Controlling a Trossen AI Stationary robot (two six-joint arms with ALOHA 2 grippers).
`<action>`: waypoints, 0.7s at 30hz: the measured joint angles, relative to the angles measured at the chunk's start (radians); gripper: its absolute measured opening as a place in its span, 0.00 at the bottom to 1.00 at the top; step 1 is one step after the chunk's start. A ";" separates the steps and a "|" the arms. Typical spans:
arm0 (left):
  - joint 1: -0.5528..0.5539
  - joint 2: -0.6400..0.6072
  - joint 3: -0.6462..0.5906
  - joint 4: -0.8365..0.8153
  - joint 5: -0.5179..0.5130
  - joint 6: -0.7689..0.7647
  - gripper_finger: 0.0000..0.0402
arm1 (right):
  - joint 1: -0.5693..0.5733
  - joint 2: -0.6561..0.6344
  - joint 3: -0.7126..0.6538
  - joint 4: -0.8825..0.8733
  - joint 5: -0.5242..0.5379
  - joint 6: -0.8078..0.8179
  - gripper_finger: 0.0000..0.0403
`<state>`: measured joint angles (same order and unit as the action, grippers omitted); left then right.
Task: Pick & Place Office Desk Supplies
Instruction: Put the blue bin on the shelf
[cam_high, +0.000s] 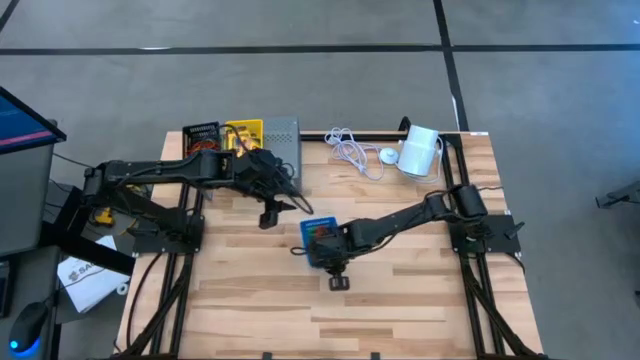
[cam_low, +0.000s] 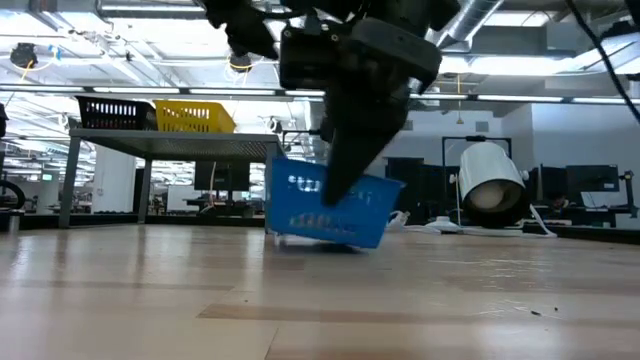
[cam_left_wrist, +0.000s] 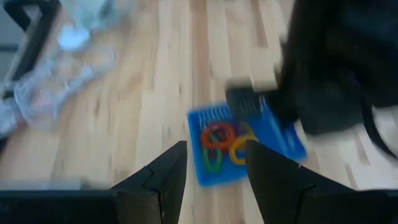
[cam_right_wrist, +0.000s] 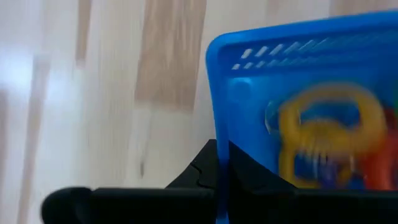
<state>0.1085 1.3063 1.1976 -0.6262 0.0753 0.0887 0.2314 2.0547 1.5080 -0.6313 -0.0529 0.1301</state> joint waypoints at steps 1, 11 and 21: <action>-0.002 -0.003 -0.001 -0.029 0.001 -0.003 0.40 | 0.000 0.004 0.009 -0.030 -0.001 -0.007 0.00; -0.008 -0.008 -0.001 -0.060 0.001 -0.019 0.40 | -0.005 0.026 0.066 -0.047 -0.005 -0.009 0.05; -0.008 -0.008 -0.001 -0.068 0.001 -0.019 0.40 | -0.005 0.026 0.066 -0.050 -0.006 -0.008 0.06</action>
<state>0.1001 1.2980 1.1969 -0.6942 0.0765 0.0692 0.2264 2.0808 1.5738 -0.6815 -0.0586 0.1218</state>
